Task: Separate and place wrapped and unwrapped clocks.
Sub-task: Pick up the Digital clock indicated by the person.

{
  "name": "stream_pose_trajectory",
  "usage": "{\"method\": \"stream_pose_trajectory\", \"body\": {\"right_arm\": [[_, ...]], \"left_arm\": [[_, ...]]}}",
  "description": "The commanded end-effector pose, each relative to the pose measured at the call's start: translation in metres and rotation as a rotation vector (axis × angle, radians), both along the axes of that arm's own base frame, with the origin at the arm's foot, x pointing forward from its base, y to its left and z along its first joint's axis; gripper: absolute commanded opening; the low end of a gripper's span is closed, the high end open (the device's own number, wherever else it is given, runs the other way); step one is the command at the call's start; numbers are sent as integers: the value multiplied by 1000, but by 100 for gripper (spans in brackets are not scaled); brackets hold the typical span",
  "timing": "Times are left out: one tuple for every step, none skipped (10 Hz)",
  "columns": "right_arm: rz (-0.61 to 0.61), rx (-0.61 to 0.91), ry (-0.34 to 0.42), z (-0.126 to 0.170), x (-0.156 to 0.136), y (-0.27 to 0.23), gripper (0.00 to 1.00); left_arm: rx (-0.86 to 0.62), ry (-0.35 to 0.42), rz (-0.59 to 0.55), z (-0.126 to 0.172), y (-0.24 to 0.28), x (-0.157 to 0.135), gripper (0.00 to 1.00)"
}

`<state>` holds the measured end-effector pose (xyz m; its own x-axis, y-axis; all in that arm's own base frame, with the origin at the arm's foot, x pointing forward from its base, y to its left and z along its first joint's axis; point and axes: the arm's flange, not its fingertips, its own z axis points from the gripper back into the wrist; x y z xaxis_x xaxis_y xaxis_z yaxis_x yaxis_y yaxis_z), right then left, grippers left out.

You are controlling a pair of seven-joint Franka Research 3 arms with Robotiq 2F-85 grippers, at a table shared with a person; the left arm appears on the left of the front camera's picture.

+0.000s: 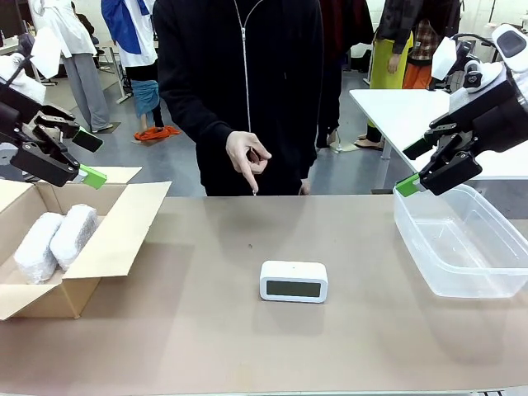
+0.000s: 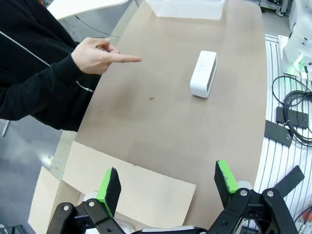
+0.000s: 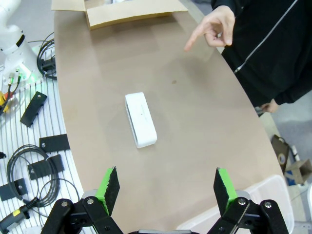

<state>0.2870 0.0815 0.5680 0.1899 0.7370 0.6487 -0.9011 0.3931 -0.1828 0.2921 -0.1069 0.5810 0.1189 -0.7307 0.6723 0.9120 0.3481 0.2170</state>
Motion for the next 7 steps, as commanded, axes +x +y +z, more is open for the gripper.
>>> {"method": "stream_pose_trajectory", "body": {"right_arm": [[6,25,17,-1,1,1,100],[0,0,0,0,0,0,100],[8,-80,41,5,-3,39,100],[89,-133,57,2,2,82,100],[150,-228,91,-11,10,130,100],[157,-317,94,-28,11,162,100],[151,-387,105,-44,9,181,100]], "left_arm": [[-21,0,6,0,-2,0,100],[-21,0,6,0,-2,0,100],[-21,0,6,0,-2,0,100],[-21,0,6,0,-2,0,100],[-21,0,6,0,-2,0,100],[-21,0,6,0,-2,0,100],[-21,0,6,0,-2,0,100]]}}
